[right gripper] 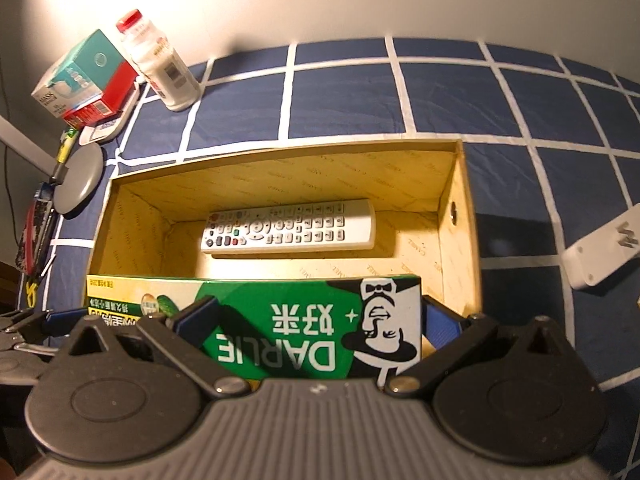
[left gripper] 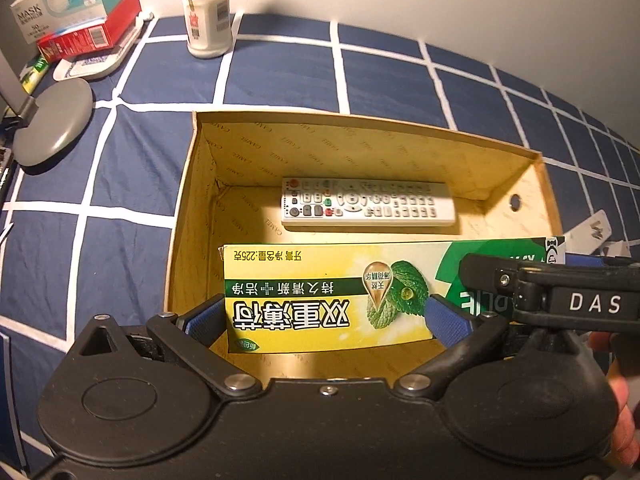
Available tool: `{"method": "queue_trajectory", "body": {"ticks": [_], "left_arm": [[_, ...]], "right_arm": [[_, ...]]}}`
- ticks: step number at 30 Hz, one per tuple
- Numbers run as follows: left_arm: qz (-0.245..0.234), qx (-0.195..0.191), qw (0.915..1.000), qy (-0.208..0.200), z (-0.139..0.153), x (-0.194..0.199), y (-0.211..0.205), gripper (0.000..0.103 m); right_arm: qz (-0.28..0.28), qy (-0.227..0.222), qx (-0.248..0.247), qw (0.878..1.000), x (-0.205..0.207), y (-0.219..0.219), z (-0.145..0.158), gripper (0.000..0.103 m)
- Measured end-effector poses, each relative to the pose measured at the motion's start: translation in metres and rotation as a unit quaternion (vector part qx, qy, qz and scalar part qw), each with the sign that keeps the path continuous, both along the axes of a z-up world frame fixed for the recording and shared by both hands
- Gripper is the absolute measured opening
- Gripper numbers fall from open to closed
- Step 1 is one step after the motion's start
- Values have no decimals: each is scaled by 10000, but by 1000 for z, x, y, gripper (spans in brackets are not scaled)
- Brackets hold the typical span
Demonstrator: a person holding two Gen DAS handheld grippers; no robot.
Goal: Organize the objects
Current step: 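Lower the toothpaste box into the cardboard box beside the remote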
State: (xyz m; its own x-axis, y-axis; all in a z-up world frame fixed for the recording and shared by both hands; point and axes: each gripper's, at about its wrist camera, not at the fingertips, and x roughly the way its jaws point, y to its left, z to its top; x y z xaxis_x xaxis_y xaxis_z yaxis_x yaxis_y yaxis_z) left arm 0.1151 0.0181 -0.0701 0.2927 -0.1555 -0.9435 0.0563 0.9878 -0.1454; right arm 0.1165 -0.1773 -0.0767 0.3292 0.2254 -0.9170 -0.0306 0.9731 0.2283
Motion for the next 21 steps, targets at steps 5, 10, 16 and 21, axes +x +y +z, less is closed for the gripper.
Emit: {"method": "queue_trajectory", "body": {"ticks": [5, 10, 16, 21], "left_arm": [[-48, 28, 9998, 186, -16, 18, 1, 103], [-44, 65, 9994, 327, -29, 32, 1, 103], [-45, 209, 9989, 406, -37, 43, -1, 103], [-33, 319, 9984, 466, -37, 48, -3, 103]], "right_arm": [[-13, 194, 12, 9998, 19, 1, -19, 103], [-27, 342, 42, 9994, 35, 2, -34, 103], [36, 379, 41, 9993, 47, 5, -45, 103], [86, 392, -36, 9992, 53, 10, -46, 103]]}}
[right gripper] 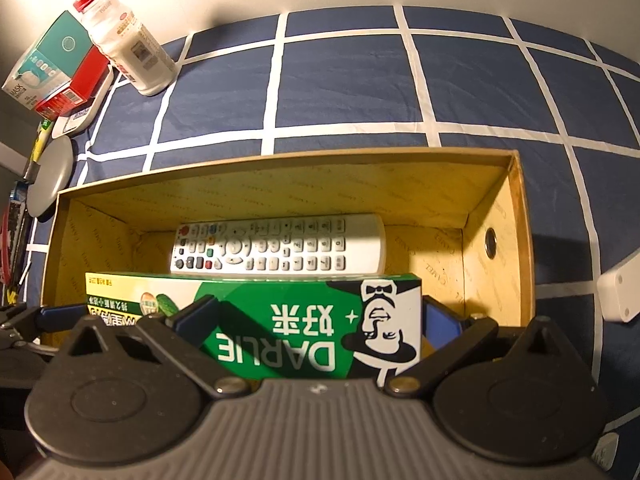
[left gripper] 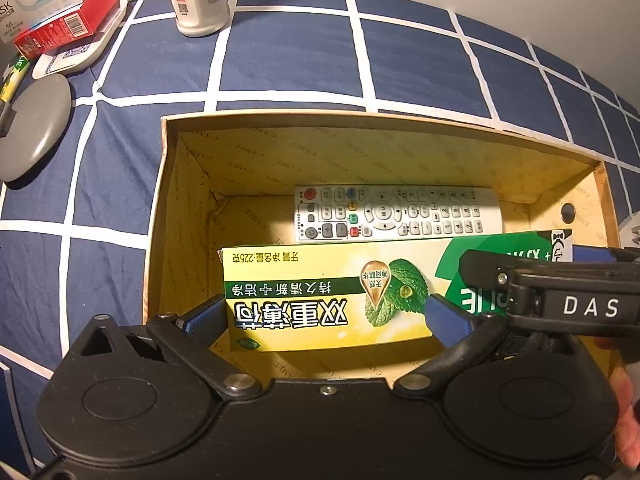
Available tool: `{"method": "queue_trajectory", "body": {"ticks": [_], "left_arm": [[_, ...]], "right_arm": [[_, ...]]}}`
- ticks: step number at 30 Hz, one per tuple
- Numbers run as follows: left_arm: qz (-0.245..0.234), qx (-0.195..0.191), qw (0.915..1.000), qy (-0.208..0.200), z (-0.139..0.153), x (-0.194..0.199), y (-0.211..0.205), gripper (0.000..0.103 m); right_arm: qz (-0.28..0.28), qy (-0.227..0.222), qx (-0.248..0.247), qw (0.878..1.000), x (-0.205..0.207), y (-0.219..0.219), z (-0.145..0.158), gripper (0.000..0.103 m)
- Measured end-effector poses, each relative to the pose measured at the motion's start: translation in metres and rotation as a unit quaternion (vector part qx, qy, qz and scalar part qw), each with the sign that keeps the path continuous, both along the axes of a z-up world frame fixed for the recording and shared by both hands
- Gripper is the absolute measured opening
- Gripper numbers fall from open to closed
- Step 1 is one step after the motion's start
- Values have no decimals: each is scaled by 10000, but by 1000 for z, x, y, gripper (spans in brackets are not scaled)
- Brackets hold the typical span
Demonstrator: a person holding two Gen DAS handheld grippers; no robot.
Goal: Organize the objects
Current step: 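Lower the toothpaste box into the cardboard box beside the remote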
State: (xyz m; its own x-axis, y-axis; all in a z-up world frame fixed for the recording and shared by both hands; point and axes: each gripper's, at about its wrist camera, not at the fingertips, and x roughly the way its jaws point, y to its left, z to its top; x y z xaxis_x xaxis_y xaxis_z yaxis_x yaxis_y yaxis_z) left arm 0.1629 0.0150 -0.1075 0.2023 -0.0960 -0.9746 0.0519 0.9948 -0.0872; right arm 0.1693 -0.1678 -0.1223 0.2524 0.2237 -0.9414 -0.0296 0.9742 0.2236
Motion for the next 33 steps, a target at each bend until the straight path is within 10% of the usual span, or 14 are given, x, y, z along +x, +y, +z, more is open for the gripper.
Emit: {"method": "queue_trajectory", "body": {"ticks": [33], "left_arm": [[7, 767, 9965, 329, -14, 21, -20, 103]], "right_arm": [[-184, 498, 437, 9976, 16, -9, -32, 103]]}}
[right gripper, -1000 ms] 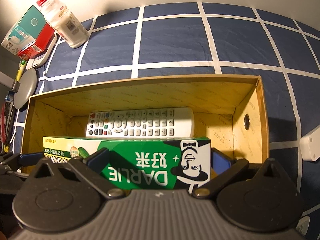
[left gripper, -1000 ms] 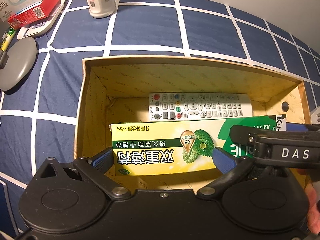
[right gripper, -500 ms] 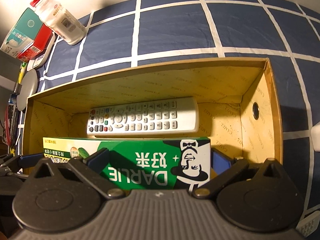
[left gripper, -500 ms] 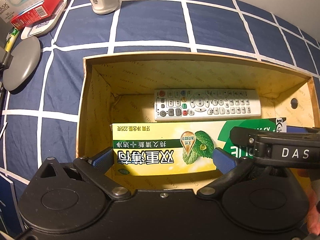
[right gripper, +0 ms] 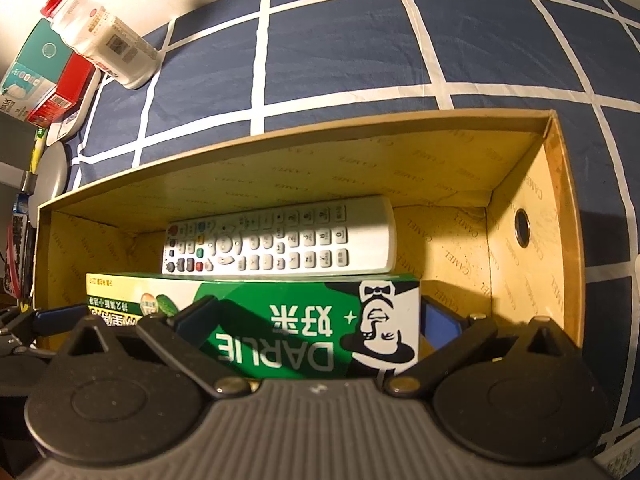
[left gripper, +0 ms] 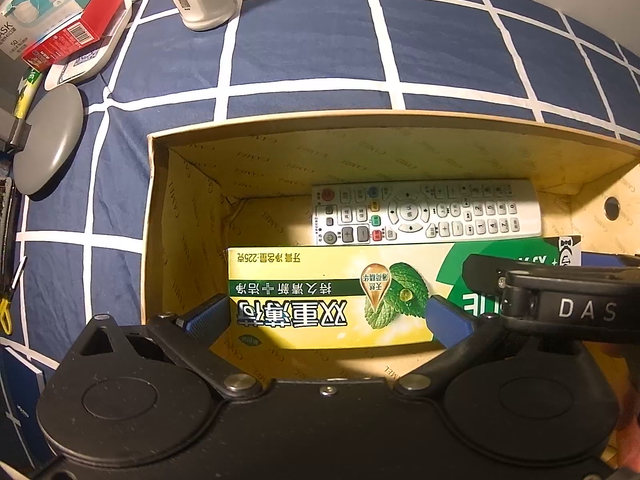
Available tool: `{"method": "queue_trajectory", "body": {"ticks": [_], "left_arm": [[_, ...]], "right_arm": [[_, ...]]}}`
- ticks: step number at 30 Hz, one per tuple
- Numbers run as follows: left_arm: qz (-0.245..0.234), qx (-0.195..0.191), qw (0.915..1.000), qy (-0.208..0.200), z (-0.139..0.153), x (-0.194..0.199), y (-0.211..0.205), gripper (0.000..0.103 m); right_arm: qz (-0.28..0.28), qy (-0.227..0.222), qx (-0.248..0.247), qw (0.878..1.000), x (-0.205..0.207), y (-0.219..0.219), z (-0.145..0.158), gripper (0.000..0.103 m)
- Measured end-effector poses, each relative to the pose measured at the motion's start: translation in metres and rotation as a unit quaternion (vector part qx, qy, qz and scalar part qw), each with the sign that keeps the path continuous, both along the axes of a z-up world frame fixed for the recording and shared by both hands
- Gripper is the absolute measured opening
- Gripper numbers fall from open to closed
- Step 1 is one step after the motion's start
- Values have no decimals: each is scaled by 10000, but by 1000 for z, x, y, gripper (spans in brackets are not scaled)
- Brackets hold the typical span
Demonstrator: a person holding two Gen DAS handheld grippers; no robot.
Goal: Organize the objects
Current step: 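Lower the toothpaste box into the cardboard box beside the remote, then open both grippers to release the toothpaste box and lift away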
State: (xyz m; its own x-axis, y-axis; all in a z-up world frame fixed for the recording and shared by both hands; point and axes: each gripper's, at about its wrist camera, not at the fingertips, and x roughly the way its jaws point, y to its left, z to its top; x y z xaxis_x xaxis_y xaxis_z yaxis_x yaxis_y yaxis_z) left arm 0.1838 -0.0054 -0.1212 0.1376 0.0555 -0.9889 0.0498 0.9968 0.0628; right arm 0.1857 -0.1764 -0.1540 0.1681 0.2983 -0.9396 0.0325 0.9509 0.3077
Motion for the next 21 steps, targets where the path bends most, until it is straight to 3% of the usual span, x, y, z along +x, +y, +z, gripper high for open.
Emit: {"method": "queue_trajectory", "body": {"ticks": [21], "left_arm": [[66, 112, 9999, 49, -4, 3, -2, 103]], "right_arm": [[-111, 74, -137, 9998, 2, 1, -4, 100]]}}
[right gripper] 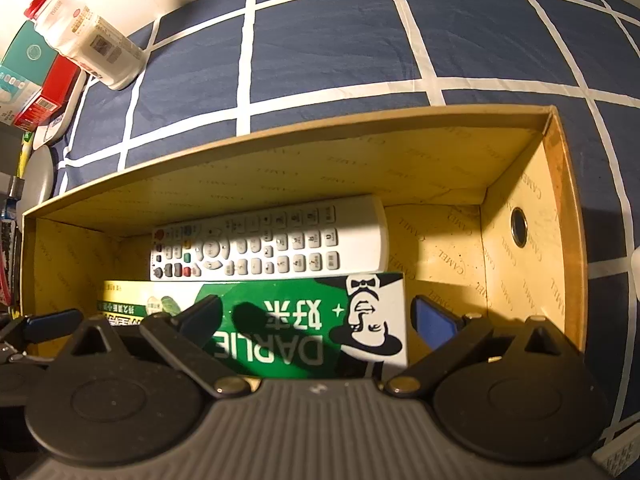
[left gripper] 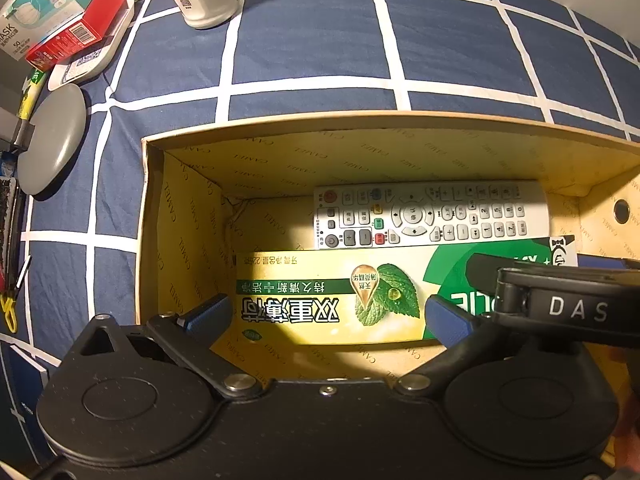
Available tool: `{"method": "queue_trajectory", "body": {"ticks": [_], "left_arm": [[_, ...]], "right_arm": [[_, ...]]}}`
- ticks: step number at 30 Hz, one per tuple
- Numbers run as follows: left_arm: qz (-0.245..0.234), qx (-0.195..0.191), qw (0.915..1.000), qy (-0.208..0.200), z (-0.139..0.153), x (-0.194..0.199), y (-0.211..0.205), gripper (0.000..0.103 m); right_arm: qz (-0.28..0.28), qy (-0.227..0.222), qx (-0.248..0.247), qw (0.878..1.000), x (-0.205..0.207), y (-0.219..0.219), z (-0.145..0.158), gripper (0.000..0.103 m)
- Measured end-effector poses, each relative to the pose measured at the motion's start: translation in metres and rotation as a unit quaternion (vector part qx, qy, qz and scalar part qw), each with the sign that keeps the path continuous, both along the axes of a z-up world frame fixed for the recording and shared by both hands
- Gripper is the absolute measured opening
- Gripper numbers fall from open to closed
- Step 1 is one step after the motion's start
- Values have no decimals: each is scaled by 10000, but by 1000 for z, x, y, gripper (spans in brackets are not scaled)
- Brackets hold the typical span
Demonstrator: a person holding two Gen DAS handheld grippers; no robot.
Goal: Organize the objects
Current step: 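Open both grippers to release the toothpaste box and lift away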
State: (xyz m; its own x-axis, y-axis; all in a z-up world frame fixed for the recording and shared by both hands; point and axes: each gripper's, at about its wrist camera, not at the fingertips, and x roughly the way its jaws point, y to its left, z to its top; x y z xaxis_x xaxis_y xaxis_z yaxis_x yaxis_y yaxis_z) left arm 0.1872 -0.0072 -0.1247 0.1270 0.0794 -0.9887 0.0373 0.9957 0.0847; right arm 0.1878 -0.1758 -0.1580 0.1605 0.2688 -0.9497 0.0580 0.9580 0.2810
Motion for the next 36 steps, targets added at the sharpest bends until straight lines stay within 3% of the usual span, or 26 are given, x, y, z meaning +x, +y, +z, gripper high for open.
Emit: {"method": "queue_trajectory", "body": {"ticks": [9, 19, 36], "left_arm": [[188, -385, 9990, -106, 11, -6, 8, 103], [290, -726, 9962, -374, 38, -33, 7, 103], [77, -914, 9926, -800, 82, -104, -26, 103]], "right_arm": [[65, -139, 94, 9998, -3, 0, 16, 100], [130, -494, 297, 9983, -21, -8, 54, 102], [-49, -1081, 94, 9941, -99, -47, 112, 103]]}}
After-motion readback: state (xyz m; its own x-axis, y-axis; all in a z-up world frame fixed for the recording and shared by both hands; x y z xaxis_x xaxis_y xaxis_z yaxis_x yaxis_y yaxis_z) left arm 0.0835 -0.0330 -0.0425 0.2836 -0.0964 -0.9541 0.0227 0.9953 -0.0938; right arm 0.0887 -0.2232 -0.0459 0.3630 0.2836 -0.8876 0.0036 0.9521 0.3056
